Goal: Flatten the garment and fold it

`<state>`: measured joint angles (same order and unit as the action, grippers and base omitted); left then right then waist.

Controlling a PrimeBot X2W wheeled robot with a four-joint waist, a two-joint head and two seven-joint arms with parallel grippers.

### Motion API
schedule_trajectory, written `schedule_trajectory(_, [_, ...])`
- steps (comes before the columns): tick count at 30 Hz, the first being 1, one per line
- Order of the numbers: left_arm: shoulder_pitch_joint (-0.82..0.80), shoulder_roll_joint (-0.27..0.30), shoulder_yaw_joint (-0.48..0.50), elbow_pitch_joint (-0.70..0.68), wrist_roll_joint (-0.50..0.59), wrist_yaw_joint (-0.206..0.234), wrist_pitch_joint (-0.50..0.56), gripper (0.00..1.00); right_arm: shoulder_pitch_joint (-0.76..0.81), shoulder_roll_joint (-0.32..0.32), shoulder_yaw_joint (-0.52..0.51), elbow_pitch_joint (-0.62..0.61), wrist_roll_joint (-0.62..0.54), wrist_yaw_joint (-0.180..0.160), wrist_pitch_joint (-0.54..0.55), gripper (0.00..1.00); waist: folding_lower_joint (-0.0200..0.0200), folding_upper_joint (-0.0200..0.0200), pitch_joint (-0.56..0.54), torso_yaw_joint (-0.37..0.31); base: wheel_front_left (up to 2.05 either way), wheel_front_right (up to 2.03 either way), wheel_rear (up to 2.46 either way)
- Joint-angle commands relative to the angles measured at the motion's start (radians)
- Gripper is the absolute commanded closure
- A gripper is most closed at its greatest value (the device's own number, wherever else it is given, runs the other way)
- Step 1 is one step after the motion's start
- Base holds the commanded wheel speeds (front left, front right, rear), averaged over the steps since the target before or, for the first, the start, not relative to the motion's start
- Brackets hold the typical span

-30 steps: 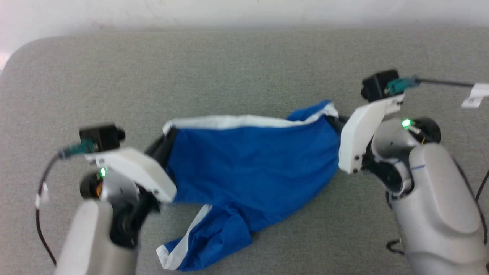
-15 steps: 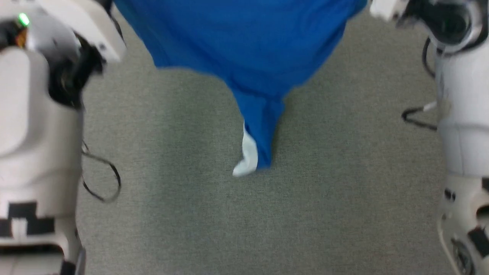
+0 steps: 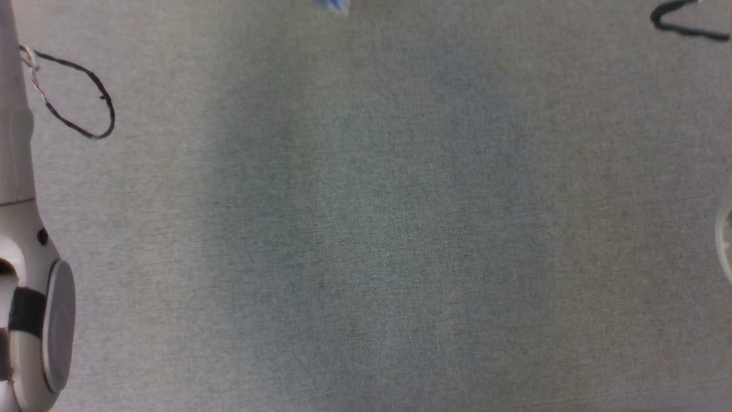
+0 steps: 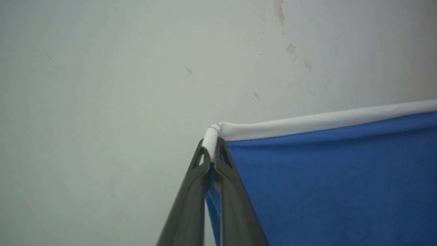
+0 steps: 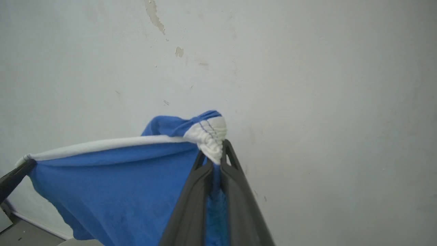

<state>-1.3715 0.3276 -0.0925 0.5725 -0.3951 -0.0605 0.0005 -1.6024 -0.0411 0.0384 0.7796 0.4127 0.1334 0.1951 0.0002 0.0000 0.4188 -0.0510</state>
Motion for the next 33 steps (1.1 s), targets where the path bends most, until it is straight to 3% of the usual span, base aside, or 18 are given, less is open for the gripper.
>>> schedule_trajectory(1, [-0.004, 0.010, 0.005, 0.030, 0.010, 0.003, -0.030, 1.00, -0.023, -0.009, -0.005, 0.032, -0.009, -0.003, -0.048, 1.00, -0.0002, 0.0000, 0.037, -0.013, 0.00, 0.00, 0.00])
schedule_trajectory(12, [0.000, 0.003, -0.040, 0.155, 0.003, -0.042, -0.115, 1.00, -0.016, -0.009, 0.059, 0.192, 0.028, -0.003, -0.149, 1.00, -0.0002, 0.0000, 0.068, 0.009, 0.00, 0.00, 0.00])
schedule_trajectory(17, [0.112, -0.019, -0.091, 0.183, -0.031, -0.064, -0.141, 1.00, 0.131, -0.009, 0.105, 0.192, 0.073, -0.003, -0.165, 1.00, -0.0002, 0.0000, 0.005, 0.036, 0.00, 0.00, 0.00])
schedule_trajectory(25, [0.400, -0.045, -0.155, 0.089, -0.097, -0.069, -0.181, 1.00, 0.455, -0.045, 0.173, 0.051, 0.124, -0.003, -0.144, 1.00, -0.0002, 0.0000, -0.145, 0.059, 0.00, 0.00, 0.00])
schedule_trajectory(30, [0.688, -0.063, -0.194, -0.026, -0.152, -0.067, -0.148, 1.00, 0.759, -0.112, 0.185, -0.128, 0.144, -0.003, -0.078, 1.00, -0.0002, 0.0000, -0.257, 0.064, 0.00, 0.00, 0.00])
schedule_trajectory(33, [0.855, -0.067, -0.199, -0.095, -0.181, -0.041, -0.112, 1.00, 0.956, -0.145, 0.162, -0.258, 0.124, -0.003, -0.010, 1.00, -0.0002, 0.0000, -0.307, 0.065, 0.00, 0.00, 0.00])
